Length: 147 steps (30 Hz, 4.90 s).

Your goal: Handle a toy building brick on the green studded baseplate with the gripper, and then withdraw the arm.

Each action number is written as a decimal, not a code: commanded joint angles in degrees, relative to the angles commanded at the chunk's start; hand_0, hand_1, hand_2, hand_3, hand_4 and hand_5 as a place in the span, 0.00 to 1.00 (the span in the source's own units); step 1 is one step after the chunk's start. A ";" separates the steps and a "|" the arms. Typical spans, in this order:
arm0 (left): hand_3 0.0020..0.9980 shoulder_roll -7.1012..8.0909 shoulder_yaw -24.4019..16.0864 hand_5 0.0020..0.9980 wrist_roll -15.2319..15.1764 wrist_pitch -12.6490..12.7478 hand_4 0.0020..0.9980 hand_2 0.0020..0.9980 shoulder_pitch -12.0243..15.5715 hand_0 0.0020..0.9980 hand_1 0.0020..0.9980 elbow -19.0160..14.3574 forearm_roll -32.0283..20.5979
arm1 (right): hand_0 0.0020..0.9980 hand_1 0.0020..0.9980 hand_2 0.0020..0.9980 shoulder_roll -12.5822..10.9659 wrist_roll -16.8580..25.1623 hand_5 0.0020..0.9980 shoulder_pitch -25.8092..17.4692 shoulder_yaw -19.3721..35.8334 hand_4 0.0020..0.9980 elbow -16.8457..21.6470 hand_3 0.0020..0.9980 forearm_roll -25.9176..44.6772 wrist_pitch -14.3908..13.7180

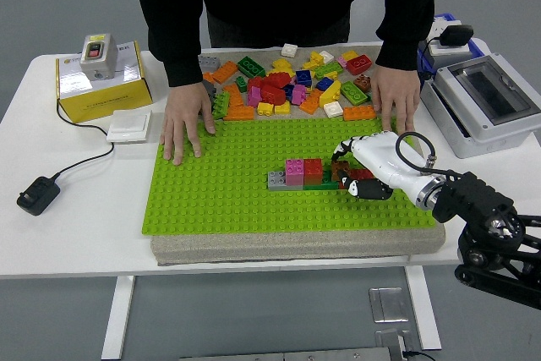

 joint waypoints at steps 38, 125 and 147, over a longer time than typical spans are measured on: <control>0.62 0.07 0.52 0.63 -0.06 -0.06 0.06 0.56 -0.16 0.68 0.65 0.00 -0.41 | 0.13 0.17 0.69 0.74 -0.71 0.41 -1.49 0.51 0.43 -1.01 0.66 -2.27 0.22; 0.62 0.17 0.98 0.63 -0.50 0.18 0.06 0.56 -0.55 0.68 0.65 0.00 -0.90 | 0.12 0.17 0.67 1.41 0.83 0.43 -0.97 -1.65 0.41 -1.93 0.65 0.19 -0.47; 0.61 0.11 1.46 0.63 -0.72 0.36 0.06 0.56 -0.70 0.68 0.65 0.00 -1.65 | 0.12 0.17 0.67 1.53 0.46 0.43 -1.33 -1.65 0.42 -2.11 0.65 -0.15 0.05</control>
